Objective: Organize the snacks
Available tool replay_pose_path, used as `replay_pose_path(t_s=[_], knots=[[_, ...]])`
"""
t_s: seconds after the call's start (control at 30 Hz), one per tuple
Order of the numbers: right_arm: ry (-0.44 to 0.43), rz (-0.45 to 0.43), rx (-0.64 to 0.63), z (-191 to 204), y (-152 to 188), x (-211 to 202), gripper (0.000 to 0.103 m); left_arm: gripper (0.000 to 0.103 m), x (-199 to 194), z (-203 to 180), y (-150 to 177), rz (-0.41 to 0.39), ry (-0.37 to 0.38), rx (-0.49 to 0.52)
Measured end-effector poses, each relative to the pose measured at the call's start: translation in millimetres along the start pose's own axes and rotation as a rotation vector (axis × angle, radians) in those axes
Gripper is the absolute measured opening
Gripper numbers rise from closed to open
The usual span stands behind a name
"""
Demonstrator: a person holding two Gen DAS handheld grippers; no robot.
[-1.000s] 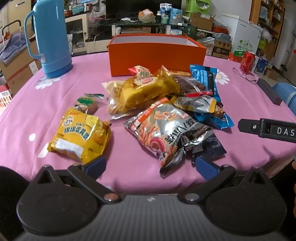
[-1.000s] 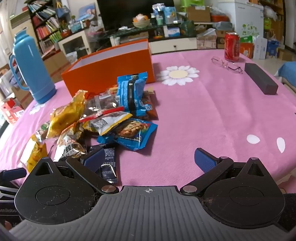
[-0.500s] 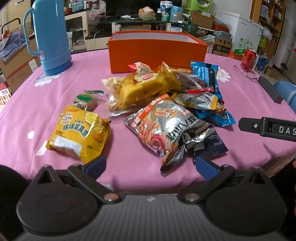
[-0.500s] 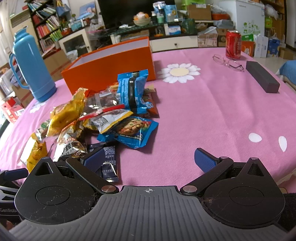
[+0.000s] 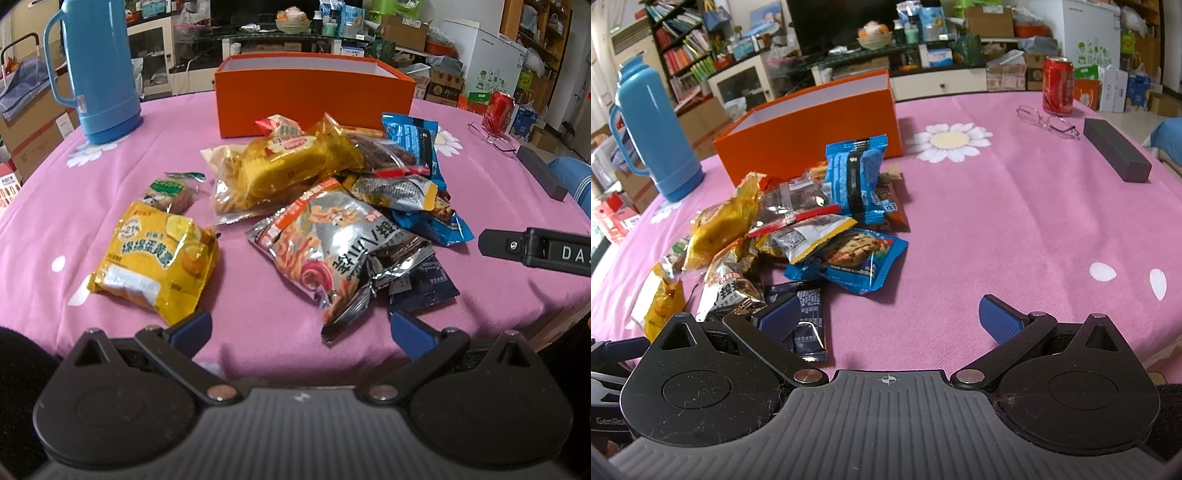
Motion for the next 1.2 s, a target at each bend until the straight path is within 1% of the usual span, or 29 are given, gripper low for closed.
replay_pose_path(t_s=[1.2], knots=[[-0.006,0.024,0.004,-4.0,1.9,3.6,0.091,0.102,7.5,0.0,3.6,0.03,-0.005,0.004]])
Point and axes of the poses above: each gripper's, at about its wrist camera, not at the fingertips, and x roughly the way its jaws point, z to its left, y to its underside, the point moved 7 cm from there along x, roughly the way its jaws point, and after that the axes turned 1 degree about -y, right-handed, at the moved point
